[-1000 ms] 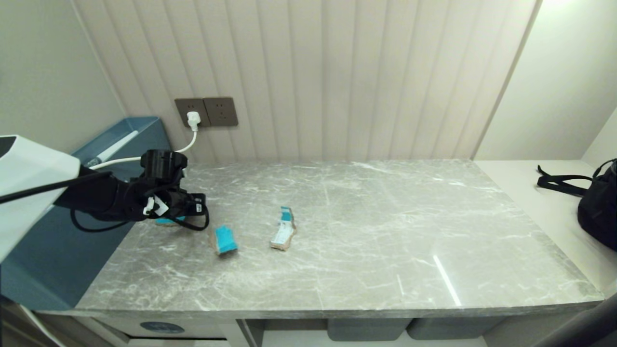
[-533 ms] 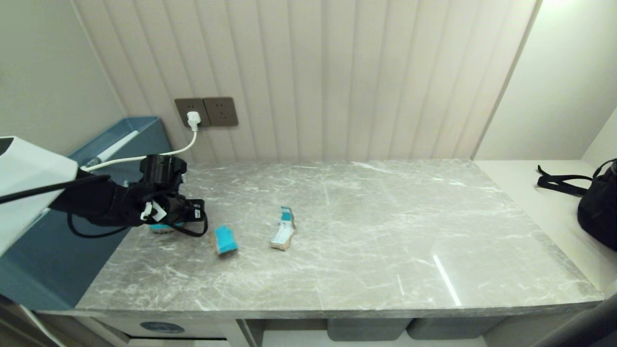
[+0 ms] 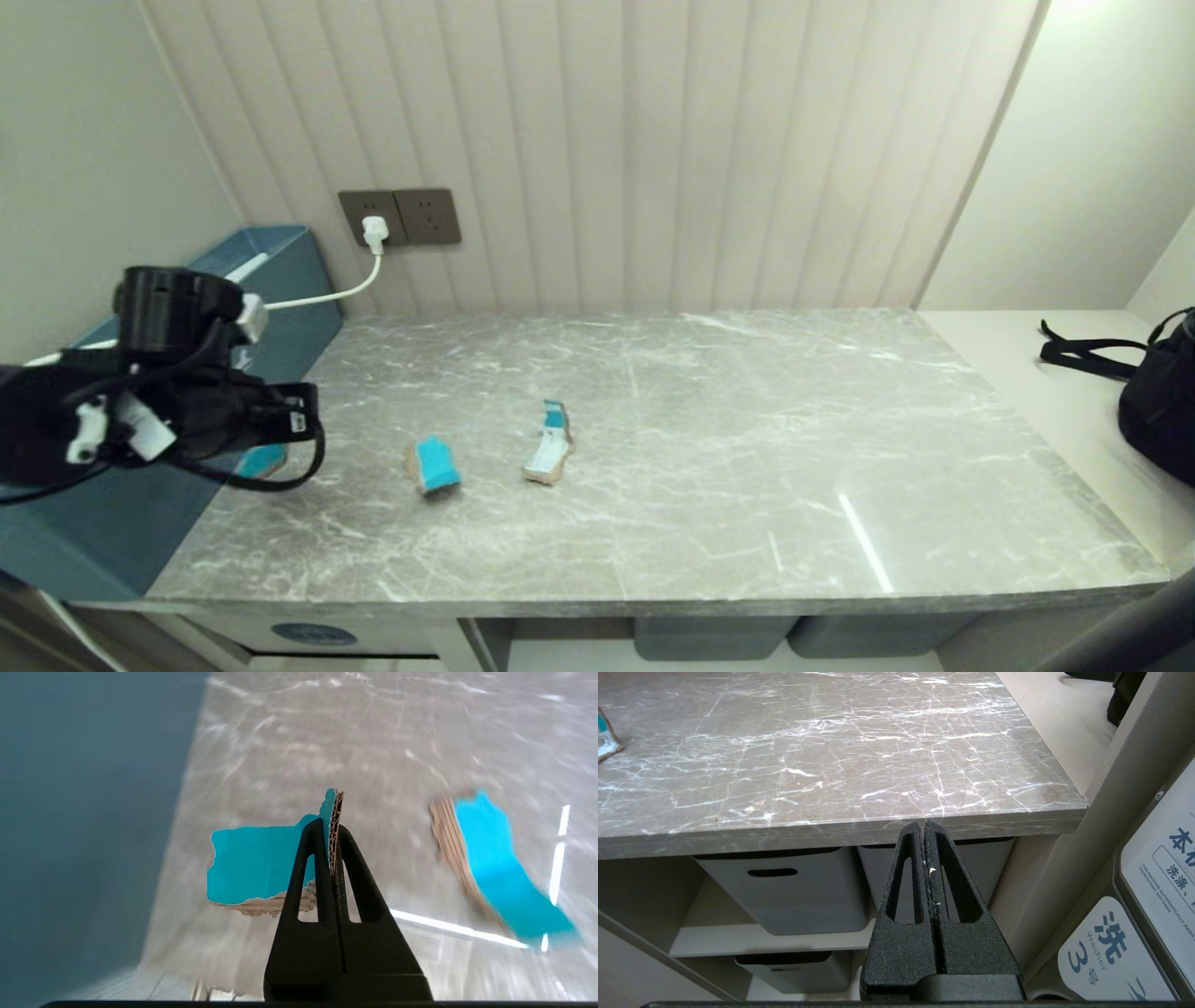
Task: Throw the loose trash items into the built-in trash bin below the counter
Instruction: Put the garbage in the trash can
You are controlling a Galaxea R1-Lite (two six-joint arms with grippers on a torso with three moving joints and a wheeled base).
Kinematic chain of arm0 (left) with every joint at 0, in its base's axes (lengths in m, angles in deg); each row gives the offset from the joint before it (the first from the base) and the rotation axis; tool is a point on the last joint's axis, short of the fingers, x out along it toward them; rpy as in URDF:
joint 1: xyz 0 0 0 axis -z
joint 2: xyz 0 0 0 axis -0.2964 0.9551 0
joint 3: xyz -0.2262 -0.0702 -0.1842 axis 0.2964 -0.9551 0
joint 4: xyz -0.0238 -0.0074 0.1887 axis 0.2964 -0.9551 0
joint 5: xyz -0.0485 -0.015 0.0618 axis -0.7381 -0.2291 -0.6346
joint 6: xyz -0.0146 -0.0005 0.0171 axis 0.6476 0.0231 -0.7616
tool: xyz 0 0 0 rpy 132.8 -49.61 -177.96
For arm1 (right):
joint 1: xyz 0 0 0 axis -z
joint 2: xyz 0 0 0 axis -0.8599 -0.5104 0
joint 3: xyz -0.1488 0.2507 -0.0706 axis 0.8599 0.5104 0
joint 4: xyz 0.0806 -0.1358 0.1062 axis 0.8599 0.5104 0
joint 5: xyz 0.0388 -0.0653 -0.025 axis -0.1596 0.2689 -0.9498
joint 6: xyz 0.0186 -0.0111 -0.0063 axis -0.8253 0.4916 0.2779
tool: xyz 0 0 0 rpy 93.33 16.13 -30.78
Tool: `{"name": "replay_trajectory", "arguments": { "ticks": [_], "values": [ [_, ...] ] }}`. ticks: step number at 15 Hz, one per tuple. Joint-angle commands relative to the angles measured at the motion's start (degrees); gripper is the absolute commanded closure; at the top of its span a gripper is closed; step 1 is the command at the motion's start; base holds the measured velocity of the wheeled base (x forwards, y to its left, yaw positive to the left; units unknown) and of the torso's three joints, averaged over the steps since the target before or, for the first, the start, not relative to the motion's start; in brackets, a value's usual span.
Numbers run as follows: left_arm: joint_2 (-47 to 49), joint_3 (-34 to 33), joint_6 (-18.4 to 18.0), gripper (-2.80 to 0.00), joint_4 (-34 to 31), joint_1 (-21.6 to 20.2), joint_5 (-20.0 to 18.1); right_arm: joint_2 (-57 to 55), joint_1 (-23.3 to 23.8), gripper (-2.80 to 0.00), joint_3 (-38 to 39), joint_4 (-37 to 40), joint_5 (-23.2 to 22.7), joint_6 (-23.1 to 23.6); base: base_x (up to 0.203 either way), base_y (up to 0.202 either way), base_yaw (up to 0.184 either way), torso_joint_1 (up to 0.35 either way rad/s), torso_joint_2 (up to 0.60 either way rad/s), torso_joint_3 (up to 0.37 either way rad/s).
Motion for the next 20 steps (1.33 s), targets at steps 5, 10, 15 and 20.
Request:
{"name": "replay_trajectory", "arguments": {
  "ticks": [5,10,15,20],
  "values": [
    [-32.36,-13.52,0.07,0.00,-0.63,-2.17,-3.06,0.00,-0.01,0.00,0.09,-0.02,0.01,-0.03,0.000,0.000,0.000,0.000,0.00,0.000],
    [-58.59,-28.29,-2.11,0.00,-3.44,-8.14,-10.11,0.00,-0.01,0.00,0.09,-0.02,0.01,-0.03,0.000,0.000,0.000,0.000,0.00,0.000],
    [-72.35,-34.75,-7.49,0.00,-10.52,-10.70,-12.80,0.00,-0.01,0.00,0.09,-0.02,0.01,-0.03,0.000,0.000,0.000,0.000,0.00,0.000],
    [-77.95,-40.81,-7.64,0.00,-10.76,-10.97,-11.59,0.00,-0.01,0.00,0.09,-0.02,0.01,-0.03,0.000,0.000,0.000,0.000,0.00,0.000]
  ]
}}
